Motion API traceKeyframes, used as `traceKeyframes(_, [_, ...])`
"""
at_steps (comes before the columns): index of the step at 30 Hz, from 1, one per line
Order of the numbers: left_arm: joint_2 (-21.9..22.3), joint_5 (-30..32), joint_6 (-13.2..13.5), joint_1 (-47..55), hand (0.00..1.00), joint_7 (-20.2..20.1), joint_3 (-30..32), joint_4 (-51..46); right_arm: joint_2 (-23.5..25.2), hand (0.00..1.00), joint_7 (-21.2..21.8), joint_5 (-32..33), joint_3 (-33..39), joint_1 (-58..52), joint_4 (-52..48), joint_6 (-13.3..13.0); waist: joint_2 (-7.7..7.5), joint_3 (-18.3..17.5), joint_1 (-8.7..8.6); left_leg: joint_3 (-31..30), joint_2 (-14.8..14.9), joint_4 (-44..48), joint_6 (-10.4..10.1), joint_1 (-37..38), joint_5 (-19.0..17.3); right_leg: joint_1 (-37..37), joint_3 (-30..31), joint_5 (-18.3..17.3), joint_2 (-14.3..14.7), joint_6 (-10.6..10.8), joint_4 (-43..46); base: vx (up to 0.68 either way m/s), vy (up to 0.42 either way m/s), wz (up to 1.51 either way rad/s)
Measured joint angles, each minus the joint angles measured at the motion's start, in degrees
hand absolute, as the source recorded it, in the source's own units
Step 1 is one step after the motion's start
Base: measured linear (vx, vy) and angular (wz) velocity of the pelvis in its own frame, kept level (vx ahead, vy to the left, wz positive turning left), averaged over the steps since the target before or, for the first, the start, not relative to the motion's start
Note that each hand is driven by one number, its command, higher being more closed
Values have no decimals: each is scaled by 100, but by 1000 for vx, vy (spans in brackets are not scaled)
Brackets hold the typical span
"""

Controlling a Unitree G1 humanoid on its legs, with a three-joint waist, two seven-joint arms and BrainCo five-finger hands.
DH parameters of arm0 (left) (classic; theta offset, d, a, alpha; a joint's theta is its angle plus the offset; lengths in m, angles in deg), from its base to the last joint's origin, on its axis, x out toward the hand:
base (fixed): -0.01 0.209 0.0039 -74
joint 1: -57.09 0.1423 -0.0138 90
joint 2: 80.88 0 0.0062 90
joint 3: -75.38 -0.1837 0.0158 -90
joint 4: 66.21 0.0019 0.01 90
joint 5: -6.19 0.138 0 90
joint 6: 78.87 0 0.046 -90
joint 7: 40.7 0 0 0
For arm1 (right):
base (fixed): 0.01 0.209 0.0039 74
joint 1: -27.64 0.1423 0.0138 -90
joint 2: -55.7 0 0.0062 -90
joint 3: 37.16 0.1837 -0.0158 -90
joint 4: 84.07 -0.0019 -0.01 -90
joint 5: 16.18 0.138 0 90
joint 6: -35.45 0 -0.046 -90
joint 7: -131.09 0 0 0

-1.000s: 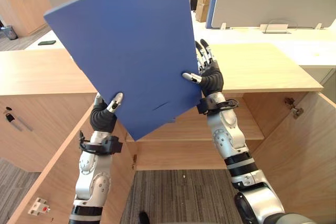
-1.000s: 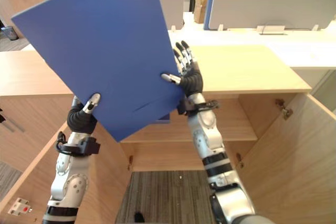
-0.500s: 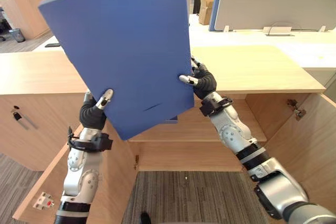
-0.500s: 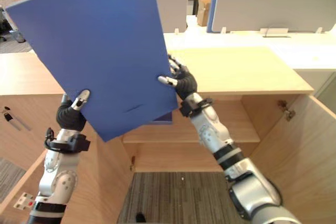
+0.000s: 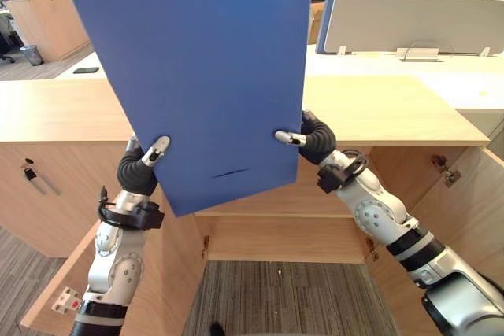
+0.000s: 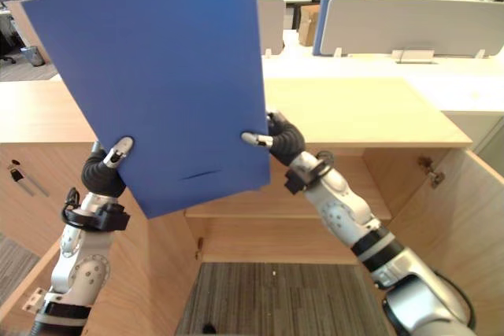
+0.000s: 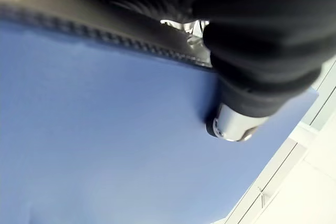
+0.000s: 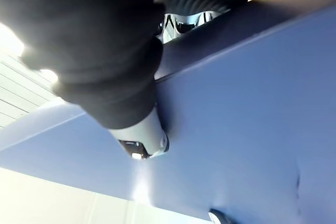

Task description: Walk over to the cabinet, pick up the folder, carry it to the office cabinet, place the folder inside the office cabinet, then close the office cabinet door

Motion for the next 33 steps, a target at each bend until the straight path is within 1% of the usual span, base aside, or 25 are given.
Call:
traceKeyframes(1, [-16, 0, -9, 4, 0, 0, -46, 16, -97, 100, 0, 0, -54, -25, -33, 27, -11, -4, -8, -1, 0, 1, 0, 0, 0, -4, 1, 3, -1, 9, 7, 0, 0, 0])
traceKeyframes(4, [-98, -39, -9, 28, 0, 0, -229, 17, -303, 100, 0, 1, -153, -95, -139, 202, -39, -18, -24, -10, 0, 19, 0, 0, 1, -18, -1, -12, -7, 30, 57, 0, 0, 0])
traceKeyframes(5, [-111, -41, -9, 44, 0, 0, -252, 18, -333, 100, 0, 1, -204, -95, -151, 220, -43, -21, -32, -10, 1, 19, 0, 1, 1, -19, -1, -14, -8, 32, 60, 0, 0, 0])
traceKeyframes(7, [-104, -124, 4, 144, 0, 0, -373, 53, -387, 100, 0, -9, -283, -115, -153, 447, -55, -29, -59, -11, 0, 19, 0, 2, 1, -31, 0, -40, -18, 29, 93, 0, 0, 0])
traceKeyframes(9, [-105, -163, 11, 186, 0, 0, -418, 124, -387, 100, 0, -54, -303, -148, -153, 541, -62, -34, -60, -11, -1, 19, 0, 2, 1, -40, 1, -54, -24, 34, 119, 0, 0, 0])
traceKeyframes(10, [-131, -189, 34, 274, 0, 1, -509, 231, -396, 100, 0, -95, -307, -190, -153, 649, -69, -38, -73, -12, 0, 17, 0, 1, 1, -55, 2, -66, -44, 40, 150, 0, 0, 0])
traceKeyframes(13, [-344, -197, 33, 446, 0, 1, -821, 520, -468, 100, 0, -405, -294, -191, -154, 758, -75, -44, -86, -11, 1, -1, -1, -1, -1, -60, 2, -72, -56, 45, 156, 0, 0, 0])
traceKeyframes(14, [-530, -177, -1, 546, 0, -7, -1107, 711, -538, 100, 9, -633, -270, -167, -160, 820, -72, -52, -85, -11, 8, -1, -13, -4, -21, -58, 3, -74, -40, 44, 152, 0, -31, 0])
traceKeyframes(15, [-647, -83, -116, 592, 0, -31, -1347, 1017, -590, 100, 32, -942, -279, -118, -163, 916, -85, -67, -94, -12, 8, -3, -6, -11, -18, -68, 3, -64, -37, 55, 151, 0, 0, 0])
traceKeyframes(16, [-705, -48, -182, 689, 0, -37, -1470, 1076, -603, 100, 33, -1138, -259, -81, -191, 958, -95, -76, -116, -8, 14, -3, -7, -26, -16, -91, 7, -66, -48, 54, 157, -4, -23, -4])
traceKeyframes(17, [-781, 44, -306, 906, 0, -91, -1736, 1155, -699, 100, 71, -1582, -230, -66, -349, 1003, -116, -101, -142, 6, 23, -3, -12, -72, -19, -147, 21, -71, -43, 46, 159, 2, -9, -7])
traceKeyframes(18, [-765, 257, -445, 1082, 0, -243, -1967, 1325, -808, 100, 167, -2068, -196, -67, -588, 1045, -132, -96, -155, 25, 28, -3, -11, -92, -18, -181, 37, -64, -44, 57, 165, 9, -12, -8])
traceKeyframes(19, [-750, 383, -522, 1158, 0, -324, -2084, 1422, -821, 100, 215, -2340, -178, -69, -699, 1053, -141, -93, -164, 39, 29, -3, -9, -92, -16, -185, 46, -59, -45, 64, 165, 18, -20, -8])
traceKeyframes(21, [-578, 1075, -881, 1356, 0, -665, -2483, 1800, -680, 100, 488, -3414, 94, -266, -1282, 1049, -154, -86, -187, 63, 34, -4, -10, -92, -19, -203, 67, -58, -47, 67, 172, 14, -21, -6])
traceKeyframes(22, [-462, 1219, -911, 1407, 0, -752, -2538, 1931, -553, 100, 569, -3582, 276, -435, -1430, 1040, -158, -84, -183, 65, 36, -4, -11, -91, -19, -204, 68, -58, -45, 67, 175, 6, -20, -4])
traceKeyframes(23, [-121, 1383, -971, 1503, 0, -812, -2513, 2309, -241, 100, 638, -3895, 601, -810, -1677, 962, -161, -82, -171, 72, 45, -5, -12, -91, -20, -212, 76, -59, -40, 67, 177, 1, -18, -4])
traceKeyframes(24, [141, 1443, -1002, 1520, 0, -846, -2423, 2793, 23, 100, 627, -4024, 765, -1085, -1757, 868, -156, -81, -159, 84, 73, -8, -29, -90, -38, -214, 90, -71, -29, 53, 173, -10, -27, -8])
traceKeyframes(25, [504, 1525, -1104, 1473, 0, -824, -2094, 3651, 438, 100, 602, -4129, 955, -1357, -1786, 785, -151, -82, -161, 104, 92, -8, -62, -85, -63, -220, 117, -91, -4, 23, 163, -20, -33, -12])
traceKeyframes(27, [925, 1898, -1288, 1319, 0, -525, -1169, 5180, 1035, 100, 554, -4357, 970, -1640, -1892, 552, -158, -77, -216, 161, 157, -9, -82, -75, -74, -229, 180, -127, 54, 0, 123, -19, -48, -18])
traceKeyframes(28, [1049, 2237, -1336, 1292, 0, -195, -556, 5877, 1313, 100, 531, -4735, 936, -1890, -2030, 265, -172, -66, -238, 182, 185, -9, -91, -75, -78, -234, 201, -125, 82, -12, 96, -6, -42, -13])
traceKeyframes(29, [1057, 2306, -1334, 1298, 0, -142, -478, 5957, 1340, 100, 523, -4804, 924, -1933, -2034, 204, -174, -65, -237, 183, 186, -9, -91, -74, -78, -232, 203, -120, 84, -19, 93, 9, -43, -6])
traceKeyframes(30, [1061, 2639, -1331, 1307, 0, 57, -339, 6208, 1385, 100, 448, -5270, 878, -2064, -2002, 16, -175, -64, -223, 184, 187, -9, -95, -71, -80, -228, 207, -114, 84, -29, 84, 0, 0, 0])
traceKeyframes(31, [1074, 2956, -1321, 1312, 0, 185, -213, 6430, 1379, 100, 357, -5813, 806, -2134, -1925, -74, -172, -58, -212, 195, 181, -8, -101, -67, -86, -223, 216, -102, 82, -39, 75, 0, 0, 0])
traceKeyframes(32, [1120, 3150, -1310, 1320, 0, 228, -3, 6655, 1366, 100, 284, -6169, 676, -2138, -1728, -159, -182, -47, -208, 197, 174, -8, -110, -48, -97, -206, 218, -98, 79, -31, 76, 0, 0, 0])
traceKeyframes(33, [1150, 3222, -1309, 1319, 0, 251, 155, 6817, 1362, 100, 244, -6331, 567, -2157, -1565, -191, -197, -39, -211, 204, 171, -8, -113, -25, -106, -191, 226, -95, 73, -25, 81, 30, 2, -8])
